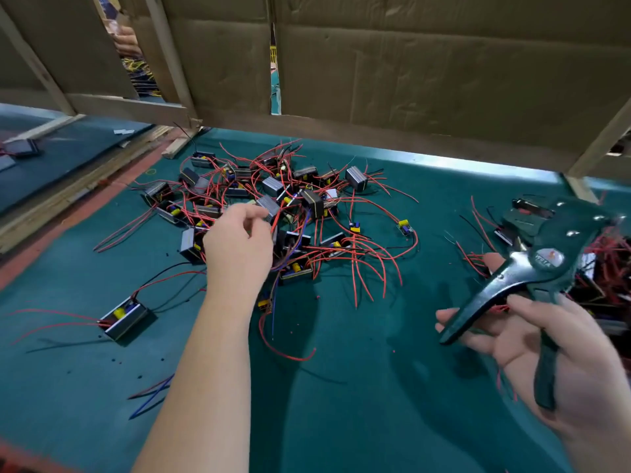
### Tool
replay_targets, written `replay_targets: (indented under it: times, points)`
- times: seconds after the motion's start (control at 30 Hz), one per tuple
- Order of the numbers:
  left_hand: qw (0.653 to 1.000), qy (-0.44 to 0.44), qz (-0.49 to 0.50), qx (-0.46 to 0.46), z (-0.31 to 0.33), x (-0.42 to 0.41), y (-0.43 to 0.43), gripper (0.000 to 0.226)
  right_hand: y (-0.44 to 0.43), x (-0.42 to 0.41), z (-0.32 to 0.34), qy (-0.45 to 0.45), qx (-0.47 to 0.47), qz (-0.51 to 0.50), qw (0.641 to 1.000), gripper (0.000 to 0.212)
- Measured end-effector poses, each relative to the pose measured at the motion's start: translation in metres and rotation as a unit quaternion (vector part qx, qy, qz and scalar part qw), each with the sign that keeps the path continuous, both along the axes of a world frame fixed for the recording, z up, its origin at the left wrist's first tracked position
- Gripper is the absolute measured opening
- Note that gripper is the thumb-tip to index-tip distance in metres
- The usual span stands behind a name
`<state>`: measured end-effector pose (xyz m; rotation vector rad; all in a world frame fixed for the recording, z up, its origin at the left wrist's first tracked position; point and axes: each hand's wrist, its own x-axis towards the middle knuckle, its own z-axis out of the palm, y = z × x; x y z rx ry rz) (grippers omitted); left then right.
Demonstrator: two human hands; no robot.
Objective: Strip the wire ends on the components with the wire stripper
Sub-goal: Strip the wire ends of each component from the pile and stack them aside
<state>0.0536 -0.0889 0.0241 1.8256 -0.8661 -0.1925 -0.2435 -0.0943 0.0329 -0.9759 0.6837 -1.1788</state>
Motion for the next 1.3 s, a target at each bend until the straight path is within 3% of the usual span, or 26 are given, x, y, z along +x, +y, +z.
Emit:
replay_targets:
  times: [0.07,0.13,0.2,0.3,0.47,0.57,0.67,0.77,0.8,0.87,0.97,1.03,1.1,1.3]
  points:
    - [1.000,0.006,-0.007,0.027,-0.001,0.001,-0.002,0.021,0.005,0.003,-0.001,-0.009,0.004,0.016,1.000,0.035]
    - [0.996,-0.056,0.020,0.059,-0.003,0.000,-0.003,0.022,0.009,0.007,-0.002,-0.013,0.004,0.030,0.999,0.039]
    - [0.983,-0.116,0.051,0.130,-0.005,-0.003,-0.004,0.029,0.013,0.010,-0.005,-0.007,0.003,0.036,0.999,0.041]
    - [0.957,-0.134,0.078,0.245,-0.004,-0.004,-0.004,0.028,0.016,0.011,-0.007,-0.002,0.003,0.056,0.998,0.045]
    - [0.960,-0.100,0.071,0.250,-0.007,0.000,-0.005,0.034,0.016,0.015,-0.006,0.008,0.005,0.056,0.998,0.042]
    - [0.974,-0.100,0.099,0.178,-0.005,0.002,-0.006,0.033,0.014,0.015,-0.006,0.005,0.004,0.054,0.999,0.041]
    - [0.994,-0.069,0.071,-0.051,0.000,0.001,-0.005,0.023,0.013,0.013,-0.005,-0.005,0.031,0.044,0.999,0.049]
    - [0.962,0.149,-0.057,-0.221,0.014,-0.008,-0.001,0.026,0.012,0.012,0.001,-0.020,0.048,0.058,0.997,0.056]
    - [0.952,0.172,-0.094,-0.235,0.017,-0.011,0.001,0.028,0.011,0.012,0.004,-0.024,0.052,0.073,0.996,0.061]
    - [0.952,0.123,-0.147,-0.238,0.022,-0.018,0.003,0.026,0.008,0.013,0.008,-0.067,0.074,0.126,0.987,0.072]
    - [0.947,0.067,-0.227,-0.216,0.022,-0.028,0.004,0.022,0.006,0.013,0.018,-0.234,0.118,0.221,0.939,0.067]
    - [0.950,0.040,-0.260,-0.169,0.021,-0.034,0.004,0.019,0.008,0.010,0.019,-0.262,0.134,0.237,0.926,0.068]
    - [0.949,0.025,-0.284,-0.138,0.020,-0.039,0.006,0.019,0.009,0.013,0.019,-0.259,0.111,0.264,0.922,0.074]
    - [0.940,0.010,-0.322,-0.116,0.020,-0.041,0.007,0.019,0.007,0.013,0.017,-0.140,0.096,0.220,0.961,0.077]
